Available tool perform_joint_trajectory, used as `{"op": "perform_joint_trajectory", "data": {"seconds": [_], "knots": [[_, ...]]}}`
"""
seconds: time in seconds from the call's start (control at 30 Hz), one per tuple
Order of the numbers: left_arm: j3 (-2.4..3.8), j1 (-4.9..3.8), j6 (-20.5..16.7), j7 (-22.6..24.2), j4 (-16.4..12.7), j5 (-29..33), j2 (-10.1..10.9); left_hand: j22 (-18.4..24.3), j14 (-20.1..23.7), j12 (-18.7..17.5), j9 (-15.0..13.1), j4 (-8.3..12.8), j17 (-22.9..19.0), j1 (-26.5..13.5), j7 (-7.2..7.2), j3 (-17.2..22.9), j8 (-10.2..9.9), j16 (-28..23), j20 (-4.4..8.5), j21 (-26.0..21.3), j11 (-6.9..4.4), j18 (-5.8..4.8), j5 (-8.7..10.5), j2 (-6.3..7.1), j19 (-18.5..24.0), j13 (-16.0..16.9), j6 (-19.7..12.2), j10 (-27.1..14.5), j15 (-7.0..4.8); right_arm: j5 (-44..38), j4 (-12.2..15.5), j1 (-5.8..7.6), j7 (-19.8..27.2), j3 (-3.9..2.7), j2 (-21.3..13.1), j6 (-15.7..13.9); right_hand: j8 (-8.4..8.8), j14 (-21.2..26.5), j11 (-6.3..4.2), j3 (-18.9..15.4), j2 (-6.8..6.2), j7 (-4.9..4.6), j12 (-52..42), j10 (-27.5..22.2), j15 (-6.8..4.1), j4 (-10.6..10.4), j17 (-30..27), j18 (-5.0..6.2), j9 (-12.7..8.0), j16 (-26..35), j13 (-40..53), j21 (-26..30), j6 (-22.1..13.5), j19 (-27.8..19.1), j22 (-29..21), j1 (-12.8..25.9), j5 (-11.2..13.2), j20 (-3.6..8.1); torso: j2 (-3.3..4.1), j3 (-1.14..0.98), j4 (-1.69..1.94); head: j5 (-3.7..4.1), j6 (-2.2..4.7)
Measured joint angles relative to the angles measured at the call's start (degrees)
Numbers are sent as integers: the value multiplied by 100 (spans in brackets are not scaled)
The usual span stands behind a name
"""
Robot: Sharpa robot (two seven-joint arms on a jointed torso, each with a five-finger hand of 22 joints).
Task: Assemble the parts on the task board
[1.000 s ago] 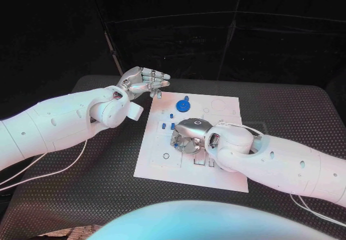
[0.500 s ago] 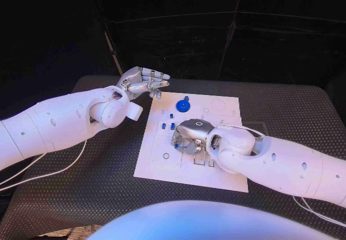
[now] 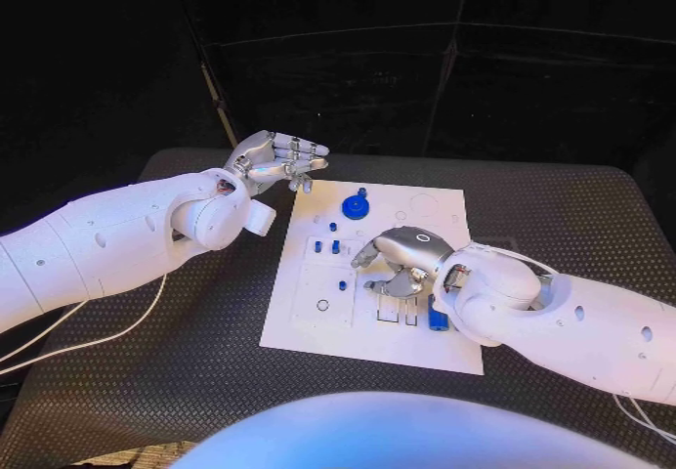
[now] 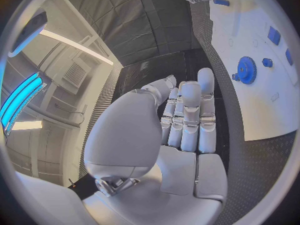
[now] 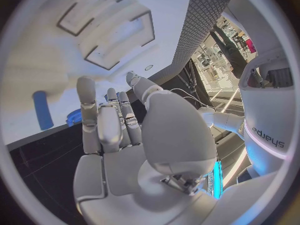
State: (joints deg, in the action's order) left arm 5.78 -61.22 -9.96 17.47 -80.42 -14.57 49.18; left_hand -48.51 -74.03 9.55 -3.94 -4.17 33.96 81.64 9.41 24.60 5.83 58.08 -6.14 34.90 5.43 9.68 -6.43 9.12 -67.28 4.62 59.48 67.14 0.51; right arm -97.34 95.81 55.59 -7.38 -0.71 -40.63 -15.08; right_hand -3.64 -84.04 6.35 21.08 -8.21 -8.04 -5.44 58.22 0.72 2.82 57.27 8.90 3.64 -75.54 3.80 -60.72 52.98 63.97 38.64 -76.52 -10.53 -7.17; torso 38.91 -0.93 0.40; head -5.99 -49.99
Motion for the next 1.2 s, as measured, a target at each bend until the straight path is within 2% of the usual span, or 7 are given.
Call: {"op": "perform_joint_trajectory", "data": {"seconds": [0.3, 0.4, 0.53, 0.6, 0.73, 1.03, 1.2], "knots": [[-1, 1, 14, -5, 22, 0, -10, 5, 0, 0, 0, 0, 0, 0, 0, 0, 0, 0, 0, 0, 0, 0, 0, 0, 0, 0, 0, 0, 0, 376, 334, 28, 56, -479, -635, -298, 0, 0, 0, -114, 0, 0, -142, 0, 0, -8, -6, 0, 16, 0, 14, 3, 0, 0, 23, 0, -28, 0, -4, 1, -3, 120, 0], [-1, 1, 20, -7, 26, 0, -10, 5, 0, 0, 0, 0, 0, 0, 0, 0, 0, 0, 0, 0, 0, 0, 0, 0, 0, 0, 0, 0, 0, 474, 364, 83, 2, -566, -870, -257, 0, 0, -23, -221, 0, 0, -188, -22, 0, -27, -6, 0, 16, 0, 14, 3, 0, 0, 18, 0, -57, 0, -3, 4, -2, 157, 0], [-2, 1, 24, -8, 37, 0, -7, 4, 0, 0, 0, 0, 0, 0, 0, 0, 0, 0, 0, 0, -21, 0, 0, 0, 0, 0, 0, -21, 0, 563, 342, 133, -119, -611, -1063, -106, 0, 0, -19, -436, -36, 67, -248, -105, 0, -69, -19, 0, 15, 10, 14, 56, -67, 0, -46, 36, -84, 0, -4, 8, -1, 186, 0], [-2, 2, 26, -9, 40, 0, -9, 4, 0, 0, 0, 0, 1, 0, 0, 0, 0, 0, 0, 0, -21, 0, 0, 0, 0, 0, 0, -21, 0, 586, 308, 144, -185, -621, -1104, -2, 0, 2, -10, -596, -38, 26, -277, -198, 2, -106, -117, -1, 15, 77, 14, 135, -107, -37, -158, 38, -84, 27, -4, 9, -1, 201, 0], [-2, 2, 32, -10, 48, 0, -24, 4, 0, 0, 0, 0, 1, 0, 0, 0, 0, 0, 0, 0, -21, 0, 0, 0, 0, 0, 0, -21, 0, 604, 231, 151, -323, -626, -1121, 234, 0, 32, 11, -907, -57, 38, -367, -339, 31, -194, -261, 0, 15, 153, 12, 261, -181, -102, -318, -10, -84, 0, -3, 9, 3, 219, 0], [-2, 2, 50, -15, 67, 0, -35, 4, 0, 0, 0, 0, -10, 0, 0, 0, 0, 0, 0, 0, 0, 0, 0, 0, 0, 0, 0, -41, 0, 605, 53, 156, -519, -632, -919, 721, 0, 32, -10, -1152, 99, 16, -563, -358, 31, -297, -324, 0, 22, 179, 14, 298, -199, -102, -383, -188, -113, 0, 8, 10, 13, 233, 0], [-2, 2, 56, -18, 74, 0, -40, 9, 0, 0, 0, 0, -11, 0, 0, 0, 0, 0, 0, 0, 0, 0, 0, 0, 0, 0, 0, -41, 0, 597, -3, 155, -570, -631, -812, 892, -80, 23, -61, -1182, 251, -121, -770, -94, 23, -298, -262, 0, 60, 179, 31, 213, 47, 19, -223, -340, -113, 50, 10, 12, 19, 217, 0]]}}
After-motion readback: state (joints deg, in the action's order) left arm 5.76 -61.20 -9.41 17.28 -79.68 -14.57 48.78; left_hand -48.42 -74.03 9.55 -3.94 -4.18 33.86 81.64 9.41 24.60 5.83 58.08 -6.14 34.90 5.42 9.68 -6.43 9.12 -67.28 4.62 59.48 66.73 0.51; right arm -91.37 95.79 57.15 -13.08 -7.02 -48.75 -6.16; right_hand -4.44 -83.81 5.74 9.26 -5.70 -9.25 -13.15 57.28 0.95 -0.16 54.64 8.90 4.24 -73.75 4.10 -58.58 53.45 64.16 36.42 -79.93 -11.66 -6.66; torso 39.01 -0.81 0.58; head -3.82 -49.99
